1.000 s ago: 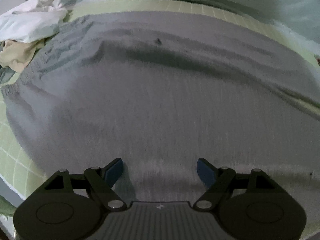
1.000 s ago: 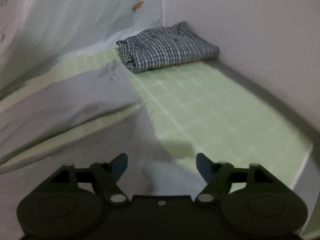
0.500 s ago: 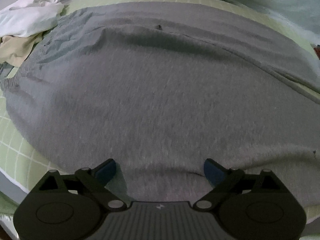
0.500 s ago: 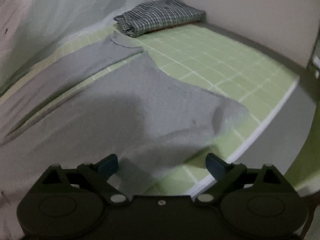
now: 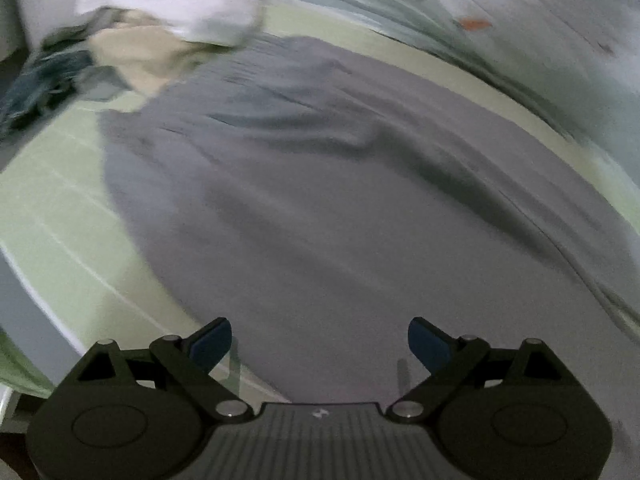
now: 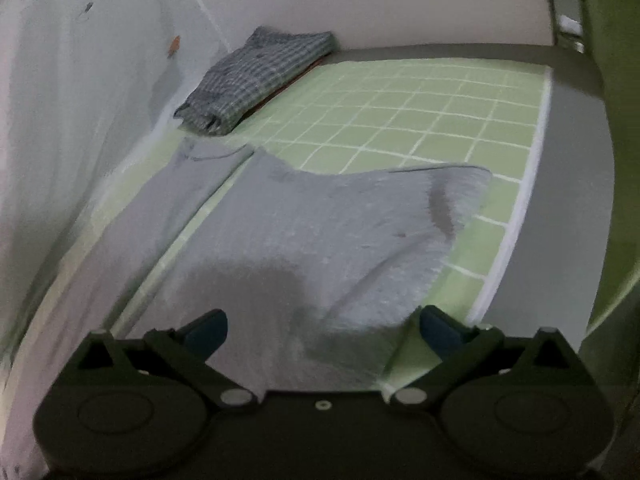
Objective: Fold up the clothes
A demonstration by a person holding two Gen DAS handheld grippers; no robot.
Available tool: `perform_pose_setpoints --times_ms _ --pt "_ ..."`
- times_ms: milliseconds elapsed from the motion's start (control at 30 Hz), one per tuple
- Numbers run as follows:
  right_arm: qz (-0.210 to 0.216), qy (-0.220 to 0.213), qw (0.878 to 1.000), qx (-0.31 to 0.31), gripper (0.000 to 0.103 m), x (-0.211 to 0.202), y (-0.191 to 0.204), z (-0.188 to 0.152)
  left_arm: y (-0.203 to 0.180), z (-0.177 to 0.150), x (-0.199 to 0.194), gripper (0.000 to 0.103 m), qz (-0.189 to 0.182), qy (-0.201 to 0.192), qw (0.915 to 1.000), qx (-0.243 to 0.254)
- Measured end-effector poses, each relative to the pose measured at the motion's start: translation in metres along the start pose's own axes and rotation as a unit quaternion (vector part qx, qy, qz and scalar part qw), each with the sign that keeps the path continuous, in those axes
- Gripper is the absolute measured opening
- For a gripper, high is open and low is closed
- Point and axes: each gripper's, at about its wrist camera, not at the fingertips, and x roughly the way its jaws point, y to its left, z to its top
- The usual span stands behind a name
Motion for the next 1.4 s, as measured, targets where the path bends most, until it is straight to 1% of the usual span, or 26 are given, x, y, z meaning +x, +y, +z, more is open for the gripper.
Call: perform_pose_setpoints --times_ms 100,233,300,367,500,633,667,700,733,767,800,833,867,900,967,1033,1067,1133,1200,1333,1400 --pt "-0.022 0.003 1.000 -0.022 0.103 0.003 0.010 -0.002 0.031 0.017 0.004 0.095 0.020 -0.012 0.9993 -0.027" --pt "-0.059 0.005 0.996 -0.073 0.103 0.008 0.025 -0.008 0.073 0.041 0.015 0.095 0.043 -0.020 0.9967 -0.066" --pt "-0.076 0.007 0.992 -0.096 0.103 0.011 0.032 -0.011 0.086 0.056 0.022 0.095 0.046 -0.028 0.9956 -0.076" --pt "-0.086 0.005 0.991 -0.101 0.103 0.012 0.035 -0.012 0.095 0.068 0.029 0.095 0.057 -0.031 0.9954 -0.070" --pt "-0.105 -0.008 0.990 -0.092 0.103 0.013 0.041 -0.017 0.108 0.091 0.054 0.095 0.085 -0.030 0.9951 -0.041" --pt "-0.109 -0.019 0.990 -0.088 0.102 0.011 0.048 -0.021 0.124 0.104 0.074 0.094 0.098 -0.024 0.9940 -0.041" --pt "-0.109 -0.022 0.990 -0.088 0.098 0.010 0.049 -0.022 0.127 0.106 0.075 0.094 0.100 -0.026 0.9936 -0.045" --pt "-0.110 -0.025 0.990 -0.087 0.086 0.009 0.051 -0.024 0.130 0.109 0.076 0.093 0.102 -0.029 0.9932 -0.049" --pt "-0.110 -0.027 0.990 -0.087 0.076 0.008 0.053 -0.025 0.132 0.112 0.077 0.091 0.101 -0.031 0.9930 -0.053" --pt "-0.110 -0.030 0.990 -0.086 0.051 0.007 0.054 -0.026 0.134 0.113 0.076 0.079 0.101 -0.037 0.9927 -0.056" --pt "-0.110 -0.033 0.990 -0.085 0.029 0.007 0.056 -0.027 0.135 0.116 0.076 0.065 0.102 -0.041 0.9921 -0.060" --pt "-0.110 -0.036 0.990 -0.085 0.021 0.006 0.058 -0.028 0.136 0.119 0.075 0.057 0.104 -0.042 0.9918 -0.061" --pt "-0.111 -0.039 0.990 -0.084 0.011 0.005 0.060 -0.029 0.136 0.121 0.075 0.033 0.104 -0.043 0.9918 -0.061" --pt "-0.107 -0.036 0.991 -0.072 0.005 0.004 0.058 -0.028 0.137 0.124 0.075 0.020 0.098 -0.041 0.9924 -0.062" --pt "-0.102 -0.038 0.993 -0.048 0.004 -0.004 0.057 -0.025 0.143 0.128 0.073 0.013 0.076 -0.039 0.9927 -0.085" --pt "-0.098 -0.041 0.994 -0.024 0.004 -0.012 0.055 -0.021 0.152 0.131 0.067 0.011 0.057 -0.038 0.9895 -0.128" --pt "-0.095 -0.049 0.994 -0.015 0.003 -0.020 0.056 -0.018 0.155 0.133 0.062 0.010 0.049 -0.042 0.9875 -0.144" --pt "-0.089 -0.068 0.994 0.001 0.003 -0.038 0.058 -0.010 0.156 0.137 0.046 0.010 0.045 -0.054 0.9858 -0.152" --pt "-0.070 -0.086 0.994 0.016 0.003 -0.057 0.058 0.000 0.156 0.139 0.031 0.009 0.044 -0.067 0.9847 -0.155" --pt "-0.041 -0.095 0.995 -0.008 0.002 -0.070 0.064 0.012 0.153 0.142 0.003 0.009 0.048 -0.092 0.9831 -0.151" --pt "-0.023 -0.108 0.994 -0.011 0.002 -0.077 0.067 0.015 0.151 0.143 -0.012 0.009 0.049 -0.105 0.9821 -0.149"
